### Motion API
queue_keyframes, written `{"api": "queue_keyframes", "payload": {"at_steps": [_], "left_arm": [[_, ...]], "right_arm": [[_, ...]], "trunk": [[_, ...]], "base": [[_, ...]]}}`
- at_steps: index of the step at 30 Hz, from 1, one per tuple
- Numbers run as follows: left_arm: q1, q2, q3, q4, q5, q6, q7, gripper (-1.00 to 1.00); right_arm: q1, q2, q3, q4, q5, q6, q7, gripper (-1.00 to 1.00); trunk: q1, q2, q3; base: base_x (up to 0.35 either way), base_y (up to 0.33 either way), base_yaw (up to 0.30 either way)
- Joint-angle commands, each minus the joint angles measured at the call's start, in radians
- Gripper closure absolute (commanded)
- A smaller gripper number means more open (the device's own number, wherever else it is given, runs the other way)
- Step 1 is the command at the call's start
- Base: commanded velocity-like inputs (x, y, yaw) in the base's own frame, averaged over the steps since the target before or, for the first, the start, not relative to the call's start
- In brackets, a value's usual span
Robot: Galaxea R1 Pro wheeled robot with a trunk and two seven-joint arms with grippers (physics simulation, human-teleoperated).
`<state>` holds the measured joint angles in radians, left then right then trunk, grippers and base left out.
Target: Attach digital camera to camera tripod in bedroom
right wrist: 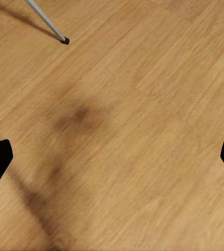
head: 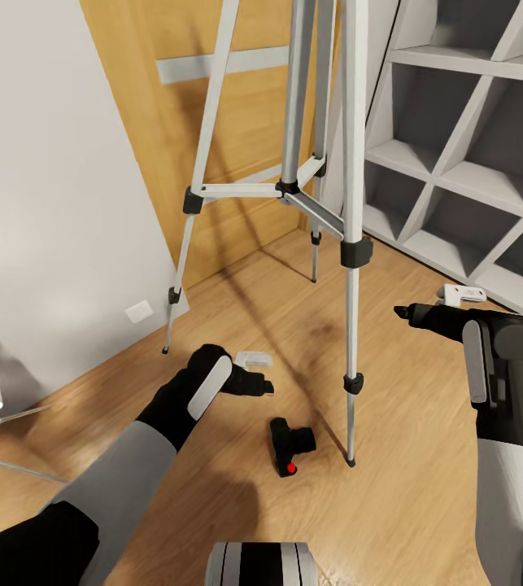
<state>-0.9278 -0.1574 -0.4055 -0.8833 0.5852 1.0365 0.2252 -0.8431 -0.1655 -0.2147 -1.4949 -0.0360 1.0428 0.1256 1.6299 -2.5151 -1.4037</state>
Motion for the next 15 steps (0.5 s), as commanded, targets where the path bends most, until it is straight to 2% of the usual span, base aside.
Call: {"api": "queue_keyframes", "payload": {"at_steps": [1, 6, 9, 15], "left_arm": [[-0.011, 0.001, -0.001, 0.002, 0.011, 0.003, 0.010, -1.00], [-0.037, 0.002, -0.001, 0.012, 0.008, 0.003, 0.015, -1.00], [-0.065, 0.003, -0.001, 0.050, 0.007, 0.003, 0.014, -1.00], [-0.083, 0.002, -0.003, 0.102, 0.007, 0.003, 0.009, -1.00]], "right_arm": [[-0.001, 0.001, -0.001, 0.000, -0.003, 0.004, 0.002, -1.00], [-0.001, 0.003, 0.000, 0.000, -0.003, 0.004, 0.002, -1.00], [0.000, 0.003, 0.000, 0.001, -0.003, 0.004, 0.002, -1.00], [0.000, 0.002, 0.000, 0.000, -0.002, 0.004, 0.002, -1.00]], "trunk": [[0.000, 0.000, -0.001], [0.000, 0.000, -0.001], [0.000, 0.000, -0.001], [0.000, 0.000, -0.001]], "base": [[0.000, 0.000, 0.000], [0.000, 0.000, 0.000], [0.000, 0.000, 0.000], [0.000, 0.000, 0.000]]}}
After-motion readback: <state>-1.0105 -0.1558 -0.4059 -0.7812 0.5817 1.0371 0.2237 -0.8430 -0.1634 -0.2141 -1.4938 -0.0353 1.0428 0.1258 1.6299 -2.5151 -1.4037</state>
